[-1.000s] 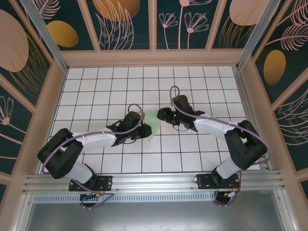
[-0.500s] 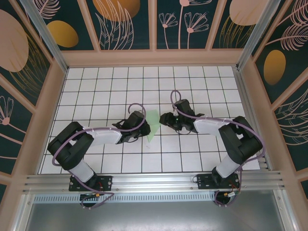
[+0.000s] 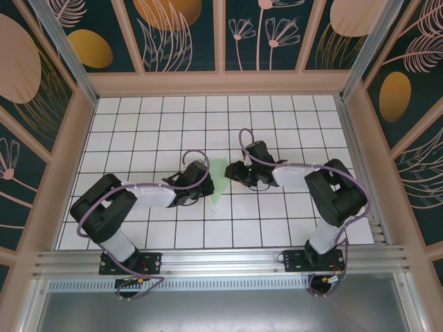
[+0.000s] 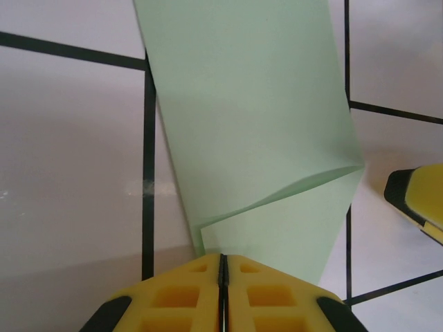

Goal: Fold a paper plane with a square sheet of paper (pick it up from the middle)
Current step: Third fold the triangle at the center of the table, then fourth fold the wing at the center of the table.

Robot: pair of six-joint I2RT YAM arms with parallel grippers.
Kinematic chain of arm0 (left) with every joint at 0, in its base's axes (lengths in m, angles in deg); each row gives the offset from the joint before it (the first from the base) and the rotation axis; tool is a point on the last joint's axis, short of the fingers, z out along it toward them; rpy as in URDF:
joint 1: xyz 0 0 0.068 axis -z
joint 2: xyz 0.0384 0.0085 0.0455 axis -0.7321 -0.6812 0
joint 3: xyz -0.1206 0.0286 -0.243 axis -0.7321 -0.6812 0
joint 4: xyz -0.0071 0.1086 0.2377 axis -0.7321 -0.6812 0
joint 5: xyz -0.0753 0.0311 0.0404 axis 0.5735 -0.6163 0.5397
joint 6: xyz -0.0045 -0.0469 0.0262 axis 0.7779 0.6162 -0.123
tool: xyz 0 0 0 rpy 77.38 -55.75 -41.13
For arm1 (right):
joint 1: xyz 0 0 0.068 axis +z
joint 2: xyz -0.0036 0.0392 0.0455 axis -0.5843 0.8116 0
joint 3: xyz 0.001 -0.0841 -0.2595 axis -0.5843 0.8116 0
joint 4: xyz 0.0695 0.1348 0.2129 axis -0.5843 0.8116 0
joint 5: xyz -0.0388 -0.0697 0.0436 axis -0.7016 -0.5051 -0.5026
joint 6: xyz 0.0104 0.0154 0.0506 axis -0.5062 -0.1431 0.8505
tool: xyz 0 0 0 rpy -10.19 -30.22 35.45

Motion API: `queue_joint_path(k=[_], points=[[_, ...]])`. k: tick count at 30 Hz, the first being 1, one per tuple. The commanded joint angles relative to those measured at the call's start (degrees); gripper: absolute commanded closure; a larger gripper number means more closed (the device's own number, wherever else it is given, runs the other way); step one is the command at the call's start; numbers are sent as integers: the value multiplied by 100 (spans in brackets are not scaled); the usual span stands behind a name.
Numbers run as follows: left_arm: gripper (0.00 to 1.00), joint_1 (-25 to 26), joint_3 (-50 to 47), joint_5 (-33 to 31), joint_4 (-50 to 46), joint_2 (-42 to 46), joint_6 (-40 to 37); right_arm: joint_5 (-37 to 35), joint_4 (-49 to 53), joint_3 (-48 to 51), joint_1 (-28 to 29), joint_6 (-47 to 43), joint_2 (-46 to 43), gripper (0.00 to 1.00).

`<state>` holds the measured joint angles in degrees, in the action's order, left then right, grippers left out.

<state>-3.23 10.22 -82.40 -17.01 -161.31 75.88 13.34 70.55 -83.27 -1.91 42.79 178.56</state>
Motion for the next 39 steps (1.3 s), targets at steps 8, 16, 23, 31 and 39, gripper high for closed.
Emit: queue_joint_path(k=[8, 16, 23, 31, 39], points=[[88, -4, -145, -219, -189, -79, 110, 84, 113, -336, 73, -9, 320, 52], [88, 2, -154, -175, -163, -124, 114, 187, 111, -442, 116, 2, 417, 53], [88, -2, -145, -171, -181, -132, 102, 584, -124, -301, 136, -4, 294, 55], [88, 1, -145, -158, -207, -108, 76, 1014, -308, -209, 137, -195, 412, 63], [87, 2, -154, -139, -233, -62, 14, 1467, -176, -459, 3, -837, 801, 70]])
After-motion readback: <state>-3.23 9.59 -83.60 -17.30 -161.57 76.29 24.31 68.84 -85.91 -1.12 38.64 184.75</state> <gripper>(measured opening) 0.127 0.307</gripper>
